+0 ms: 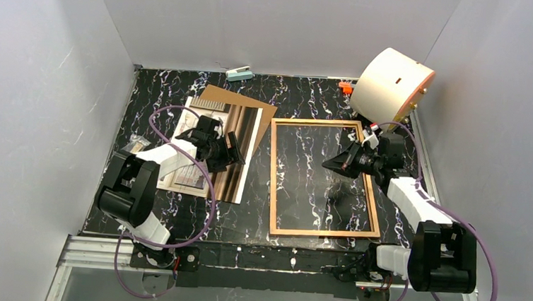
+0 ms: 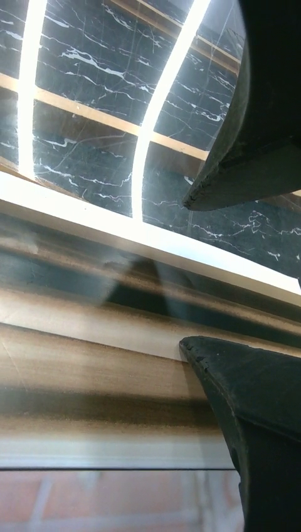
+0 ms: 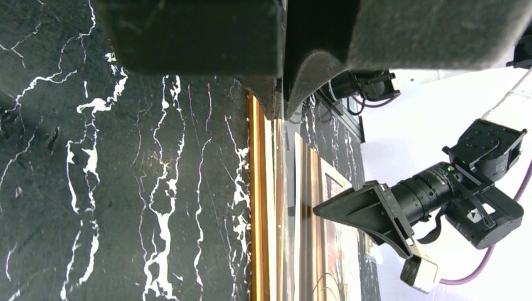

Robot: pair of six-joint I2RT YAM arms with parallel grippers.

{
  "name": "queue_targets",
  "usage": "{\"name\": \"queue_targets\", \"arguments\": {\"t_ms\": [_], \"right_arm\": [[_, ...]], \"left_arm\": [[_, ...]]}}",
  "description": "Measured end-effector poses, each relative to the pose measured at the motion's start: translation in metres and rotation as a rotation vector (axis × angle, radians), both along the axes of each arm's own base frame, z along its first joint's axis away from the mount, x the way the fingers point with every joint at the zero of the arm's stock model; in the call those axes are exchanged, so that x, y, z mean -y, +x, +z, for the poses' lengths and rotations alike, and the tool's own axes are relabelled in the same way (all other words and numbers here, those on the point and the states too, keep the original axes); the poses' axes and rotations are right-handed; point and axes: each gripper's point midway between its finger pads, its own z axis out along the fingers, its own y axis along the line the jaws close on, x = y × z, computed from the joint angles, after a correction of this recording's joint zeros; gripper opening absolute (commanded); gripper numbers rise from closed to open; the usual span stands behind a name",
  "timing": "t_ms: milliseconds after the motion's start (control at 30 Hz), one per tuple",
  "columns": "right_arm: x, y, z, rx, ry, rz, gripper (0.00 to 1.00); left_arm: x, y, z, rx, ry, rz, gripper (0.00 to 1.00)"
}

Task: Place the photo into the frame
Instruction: Move the photo frame to the center of the board.

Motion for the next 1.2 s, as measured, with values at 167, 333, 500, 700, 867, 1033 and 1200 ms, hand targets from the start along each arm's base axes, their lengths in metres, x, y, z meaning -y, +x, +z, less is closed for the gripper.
{"name": "queue_targets", "arguments": {"t_ms": [167, 333, 500, 700, 867, 1033, 1200], "right_arm": [[0.0, -0.012, -0.019, -0.074, 0.03, -0.043, 0.07], [-0.002, -0.026, -0.022, -0.122, 0.086, -0.078, 0.96], [-0.006, -0.037, -0.007, -0.088, 0.14, -0.064, 0.98], [-0.006, -0.047, -0.013, -0.096, 0.141, -0.048, 0.88], [-0.009, -0.063, -0.028, -0.121, 0.13, -0.022, 0.72], [-0.02, -0.074, -0.032, -0.097, 0.097, 0.052, 0.64], [-0.034, -0.084, -0.036, -0.073, 0.059, 0.116, 0.35]], "left_arm": [[0.0, 0.0, -0.003, -0.004, -0.012, 0.034, 0.64], [0.0, 0.0, -0.004, -0.006, -0.024, 0.073, 0.62], [0.003, 0.001, -0.005, 0.001, -0.059, 0.117, 0.61], [0.009, 0.004, -0.004, 0.009, -0.097, 0.153, 0.61], [0.011, 0.006, -0.003, 0.008, -0.108, 0.163, 0.61], [0.012, 0.007, -0.004, 0.007, -0.116, 0.17, 0.59], [0.013, 0.008, -0.004, 0.006, -0.12, 0.175, 0.59]]}}
